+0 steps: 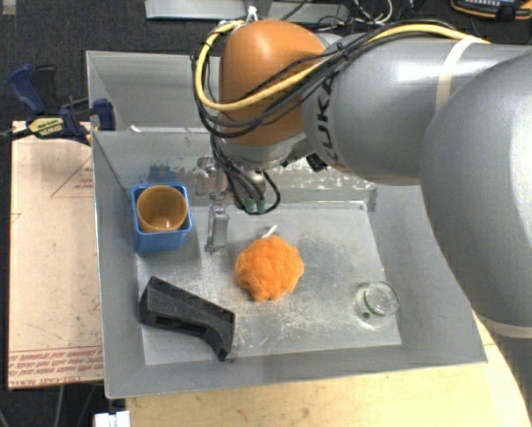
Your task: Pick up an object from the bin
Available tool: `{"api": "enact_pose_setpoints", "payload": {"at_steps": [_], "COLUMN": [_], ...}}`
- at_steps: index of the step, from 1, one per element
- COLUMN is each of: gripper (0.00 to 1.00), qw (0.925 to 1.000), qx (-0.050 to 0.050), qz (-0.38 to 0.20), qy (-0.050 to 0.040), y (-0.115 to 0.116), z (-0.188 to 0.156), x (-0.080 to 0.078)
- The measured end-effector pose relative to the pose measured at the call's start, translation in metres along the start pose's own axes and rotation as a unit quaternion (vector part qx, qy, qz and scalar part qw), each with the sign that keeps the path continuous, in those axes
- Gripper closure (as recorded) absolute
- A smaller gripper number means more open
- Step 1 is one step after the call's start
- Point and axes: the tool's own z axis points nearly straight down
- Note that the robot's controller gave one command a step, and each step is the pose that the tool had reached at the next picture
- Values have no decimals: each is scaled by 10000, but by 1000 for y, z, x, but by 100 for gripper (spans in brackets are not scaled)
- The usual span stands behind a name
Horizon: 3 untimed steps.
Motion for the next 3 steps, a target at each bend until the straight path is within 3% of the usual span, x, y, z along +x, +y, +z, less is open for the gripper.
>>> {"api": "enact_pose_setpoints", "payload": {"at_steps": [2,3], "gripper": [0,0], "qw": [10000,9999], "qx": [-5,-18], "qz": [13,-94], "qy": [-33,-82], "y": [-1,3], "z": [-5,35], "x": [-1,-15]}}
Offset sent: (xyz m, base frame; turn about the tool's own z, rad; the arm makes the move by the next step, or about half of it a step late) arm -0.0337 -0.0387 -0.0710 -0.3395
